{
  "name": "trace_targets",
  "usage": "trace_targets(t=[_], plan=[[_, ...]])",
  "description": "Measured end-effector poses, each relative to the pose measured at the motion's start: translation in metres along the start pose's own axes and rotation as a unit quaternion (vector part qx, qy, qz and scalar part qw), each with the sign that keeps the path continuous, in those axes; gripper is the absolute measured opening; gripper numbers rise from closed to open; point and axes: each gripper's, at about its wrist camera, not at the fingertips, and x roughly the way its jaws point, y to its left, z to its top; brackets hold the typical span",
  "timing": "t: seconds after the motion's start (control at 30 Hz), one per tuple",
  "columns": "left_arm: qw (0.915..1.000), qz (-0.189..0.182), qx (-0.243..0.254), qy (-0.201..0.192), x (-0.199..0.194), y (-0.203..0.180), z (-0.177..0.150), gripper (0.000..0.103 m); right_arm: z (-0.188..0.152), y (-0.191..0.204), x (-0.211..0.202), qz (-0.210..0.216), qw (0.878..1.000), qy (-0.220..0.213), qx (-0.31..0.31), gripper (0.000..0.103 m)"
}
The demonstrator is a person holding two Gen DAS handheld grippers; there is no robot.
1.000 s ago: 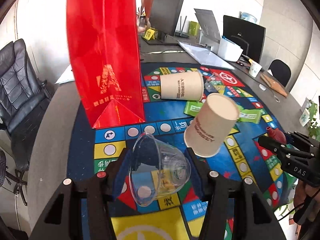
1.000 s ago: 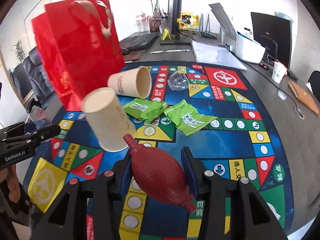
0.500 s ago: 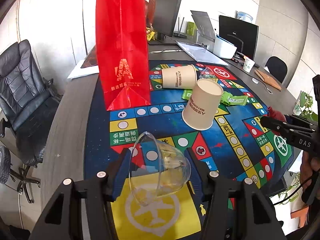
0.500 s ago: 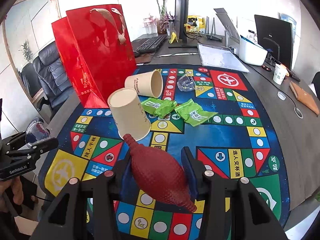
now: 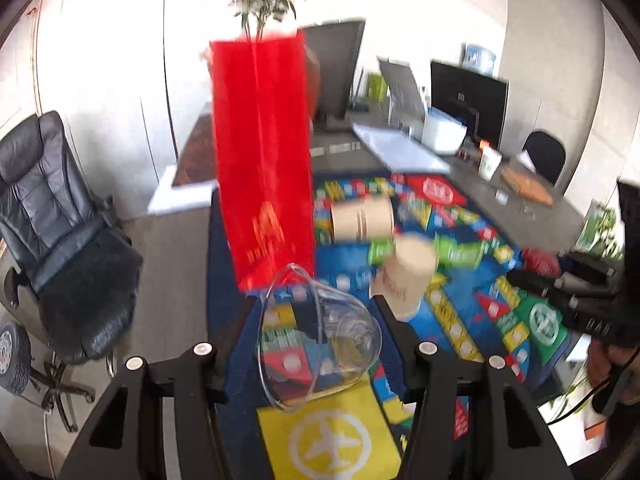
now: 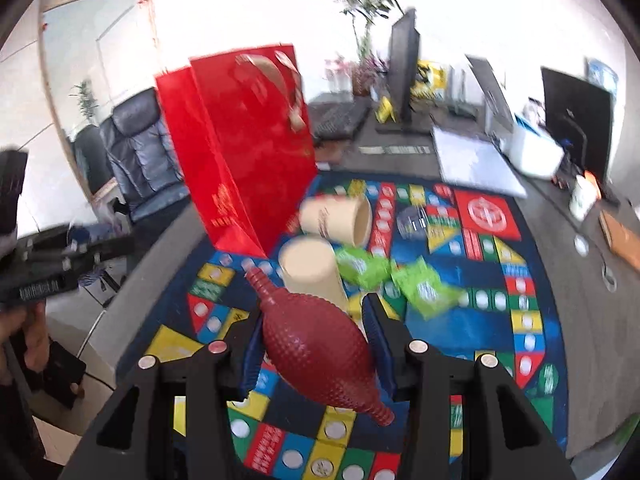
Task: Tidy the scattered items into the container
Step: 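Lower the bulb into the red bag with the right tool while the left tool drops the clear cup in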
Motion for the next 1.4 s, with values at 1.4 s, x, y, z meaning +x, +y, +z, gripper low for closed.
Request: trace_targets(t=[1.4], plan=[[0.9958,-0.067,0.06,0.016,0.088,0.049,0.221,0.061,0.352,0.08,0.221,0.074,0.99,0.07,-0.095,0.05]])
